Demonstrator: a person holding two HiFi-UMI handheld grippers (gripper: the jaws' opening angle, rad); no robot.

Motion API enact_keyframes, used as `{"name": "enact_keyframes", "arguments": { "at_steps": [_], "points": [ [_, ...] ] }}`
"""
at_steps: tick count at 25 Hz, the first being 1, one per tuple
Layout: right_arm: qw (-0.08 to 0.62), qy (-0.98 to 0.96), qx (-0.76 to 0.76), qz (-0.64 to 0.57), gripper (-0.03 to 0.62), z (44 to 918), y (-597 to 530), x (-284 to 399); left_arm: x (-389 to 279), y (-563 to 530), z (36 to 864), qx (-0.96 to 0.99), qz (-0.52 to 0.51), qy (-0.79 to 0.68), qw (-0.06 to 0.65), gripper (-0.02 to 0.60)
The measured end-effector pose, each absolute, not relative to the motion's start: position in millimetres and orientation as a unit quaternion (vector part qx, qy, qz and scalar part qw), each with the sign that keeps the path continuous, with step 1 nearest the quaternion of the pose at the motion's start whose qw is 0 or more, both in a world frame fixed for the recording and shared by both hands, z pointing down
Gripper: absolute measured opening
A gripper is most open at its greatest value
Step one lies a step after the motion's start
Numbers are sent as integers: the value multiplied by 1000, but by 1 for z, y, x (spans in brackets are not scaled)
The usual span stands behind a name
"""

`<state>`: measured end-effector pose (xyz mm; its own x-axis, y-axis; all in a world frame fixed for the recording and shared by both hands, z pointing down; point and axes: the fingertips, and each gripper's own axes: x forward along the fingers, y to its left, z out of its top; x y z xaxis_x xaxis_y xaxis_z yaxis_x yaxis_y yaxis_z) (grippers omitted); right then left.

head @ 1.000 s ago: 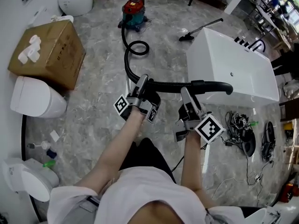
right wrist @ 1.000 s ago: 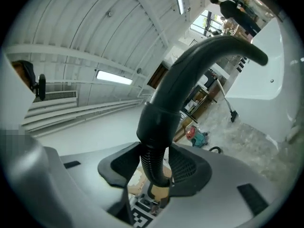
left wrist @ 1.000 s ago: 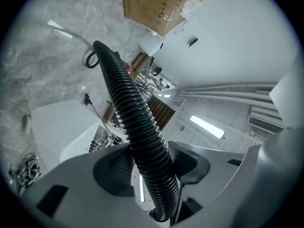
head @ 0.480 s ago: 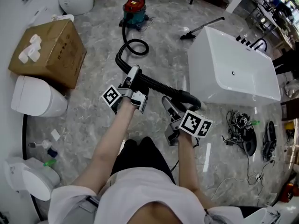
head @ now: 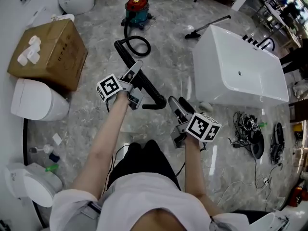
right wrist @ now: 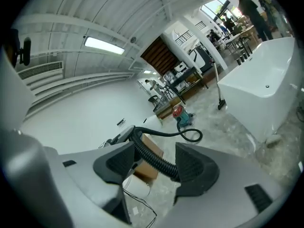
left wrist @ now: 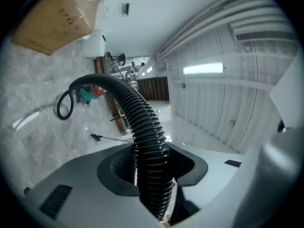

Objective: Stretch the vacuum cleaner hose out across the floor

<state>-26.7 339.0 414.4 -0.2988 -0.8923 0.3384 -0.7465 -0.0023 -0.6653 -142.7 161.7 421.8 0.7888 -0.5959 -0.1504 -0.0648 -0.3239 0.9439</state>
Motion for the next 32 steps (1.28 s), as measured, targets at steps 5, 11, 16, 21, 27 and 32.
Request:
{"name": "enact_keyframes", "arguments": {
  "at_steps": [5,11,16,21,27,32],
  "points": [
    [115,701,-581,-396,259,408,334,-28,-136,181,426,826,-156,-198,504,173],
    [114,714,-566,-396,259,406,327,-47,-124,209,437,883,-34,-178,433,173],
    [122,727,-554,-388,259,397,320,-57,-121,233,461,916,75,-171,355,173],
    [117,736,-546,-383,259,394,311,-68,-120,253,463,942,157,-155,252,175],
    [118,754,-525,-377,259,387,297,-93,-119,290,469,955,245,-120,119,175],
    [117,748,-524,-389,259,393,297,-102,-119,310,481,944,311,-111,26,175]
  ]
}}
